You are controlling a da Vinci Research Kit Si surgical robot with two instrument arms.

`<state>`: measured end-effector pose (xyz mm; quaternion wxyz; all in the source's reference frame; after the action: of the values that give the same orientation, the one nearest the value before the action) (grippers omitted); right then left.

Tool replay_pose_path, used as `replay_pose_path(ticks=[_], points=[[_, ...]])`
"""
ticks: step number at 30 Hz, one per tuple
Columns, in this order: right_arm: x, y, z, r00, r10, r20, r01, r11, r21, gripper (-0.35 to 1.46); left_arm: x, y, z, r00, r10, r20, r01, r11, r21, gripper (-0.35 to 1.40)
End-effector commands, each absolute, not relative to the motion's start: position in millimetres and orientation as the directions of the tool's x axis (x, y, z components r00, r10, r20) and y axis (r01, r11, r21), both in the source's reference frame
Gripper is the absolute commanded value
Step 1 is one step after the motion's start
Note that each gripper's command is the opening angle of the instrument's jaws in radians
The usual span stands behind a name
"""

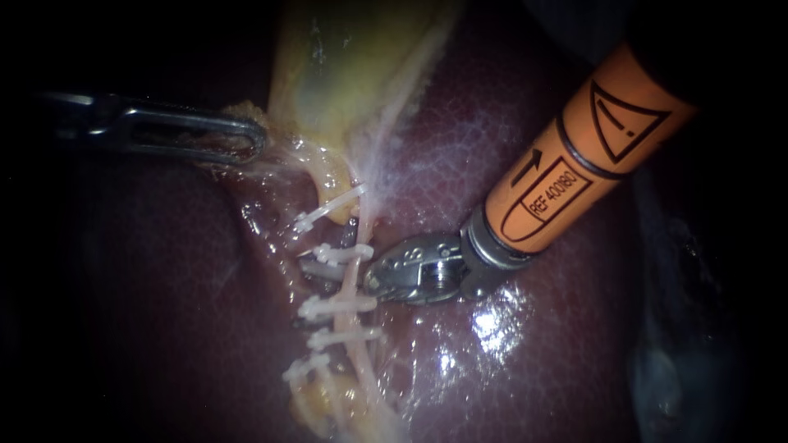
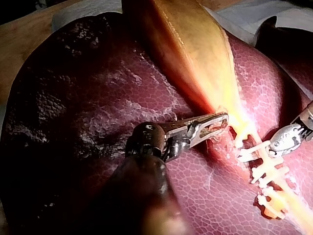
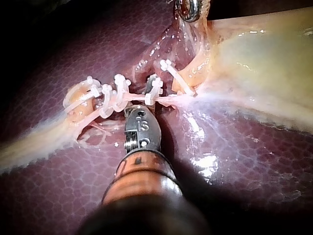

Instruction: Go to the cutting position right tube

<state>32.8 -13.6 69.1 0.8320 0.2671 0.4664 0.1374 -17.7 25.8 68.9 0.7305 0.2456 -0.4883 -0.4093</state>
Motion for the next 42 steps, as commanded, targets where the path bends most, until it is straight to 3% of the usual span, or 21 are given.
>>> replay_pose_path(ticks=[1,32,38,42], points=[[32.7,-13.7,69.1,0.528,0.485,-0.697,0.016,0.815,0.579,1.28,-17.7,25.7,68.9,0.188,-0.838,0.513,0.358,0.545,0.758,-0.35],[23.6,-12.9,67.0,0.571,0.526,-0.63,0.039,0.75,0.661,1.28,-17.5,25.7,69.0,0.189,-0.837,0.513,0.357,0.546,0.758,-0.35],[22.4,-12.1,67.2,0.584,0.558,-0.589,0.063,0.693,0.719,1.26,-17.5,25.7,69.0,0.189,-0.837,0.513,0.357,0.546,0.758,-0.35],[21.5,-11.3,67.8,0.582,0.607,-0.541,0.086,0.616,0.783,1.26,-17.5,25.7,69.0,0.189,-0.837,0.513,0.357,0.546,0.758,-0.35]])
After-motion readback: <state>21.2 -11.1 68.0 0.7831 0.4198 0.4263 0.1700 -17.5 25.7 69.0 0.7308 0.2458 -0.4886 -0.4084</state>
